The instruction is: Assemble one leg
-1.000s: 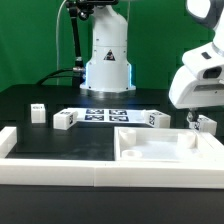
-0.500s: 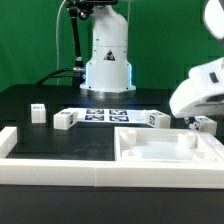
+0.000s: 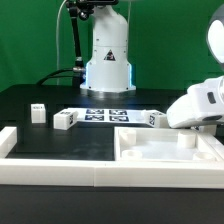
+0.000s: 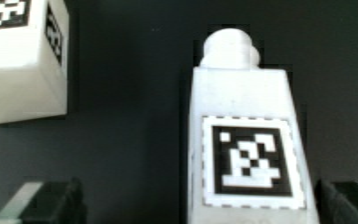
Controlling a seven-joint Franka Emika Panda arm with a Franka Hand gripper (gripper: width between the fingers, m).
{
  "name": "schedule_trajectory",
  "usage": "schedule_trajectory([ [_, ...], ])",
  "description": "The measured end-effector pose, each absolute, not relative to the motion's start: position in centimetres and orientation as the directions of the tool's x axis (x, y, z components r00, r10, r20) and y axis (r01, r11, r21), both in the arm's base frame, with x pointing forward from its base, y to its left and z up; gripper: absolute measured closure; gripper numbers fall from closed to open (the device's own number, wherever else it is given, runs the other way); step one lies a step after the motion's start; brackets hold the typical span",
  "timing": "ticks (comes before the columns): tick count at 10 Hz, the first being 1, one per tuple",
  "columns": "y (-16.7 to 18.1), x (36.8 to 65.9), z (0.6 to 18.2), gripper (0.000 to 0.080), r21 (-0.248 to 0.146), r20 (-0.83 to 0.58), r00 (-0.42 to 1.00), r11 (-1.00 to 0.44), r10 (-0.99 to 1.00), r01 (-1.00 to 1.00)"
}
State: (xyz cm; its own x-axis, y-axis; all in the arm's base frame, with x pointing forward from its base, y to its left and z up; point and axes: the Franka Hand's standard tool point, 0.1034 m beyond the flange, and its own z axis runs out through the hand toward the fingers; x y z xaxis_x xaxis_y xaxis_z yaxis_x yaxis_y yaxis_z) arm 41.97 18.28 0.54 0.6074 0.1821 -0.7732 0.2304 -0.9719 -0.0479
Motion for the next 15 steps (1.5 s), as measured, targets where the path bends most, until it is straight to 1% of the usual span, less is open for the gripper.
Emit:
schedule_trajectory([
  [2,18.4,42.0,0.5,0.0163,-0.048,-0.771,0.61,-0.972,0.183,0.232],
  [4,18.4,42.0,0.5,0.0513,-0.048,-0.771,0.61,-0.972,0.184,0.231],
  [9,18.4,42.0,0.5,0.0508,-0.048,-0.771,0.61,-0.972,0.184,0.231],
  [10,18.4,42.1,0.7,0.0508,-0.053,-0.771,0.609,-0.971,0.189,0.234],
  [11,17.9,42.8,2.0,0.0508,-0.074,-0.768,0.605,-0.967,0.21,0.242],
  [12,17.3,43.4,3.6,0.0508,-0.081,-0.765,0.607,-0.967,0.216,0.241],
  [14,16.2,44.5,6.3,0.0508,-0.083,-0.771,0.602,-0.97,0.208,0.23],
  [15,16.0,45.1,7.0,0.0508,-0.081,-0.759,0.618,-0.971,0.206,0.224],
])
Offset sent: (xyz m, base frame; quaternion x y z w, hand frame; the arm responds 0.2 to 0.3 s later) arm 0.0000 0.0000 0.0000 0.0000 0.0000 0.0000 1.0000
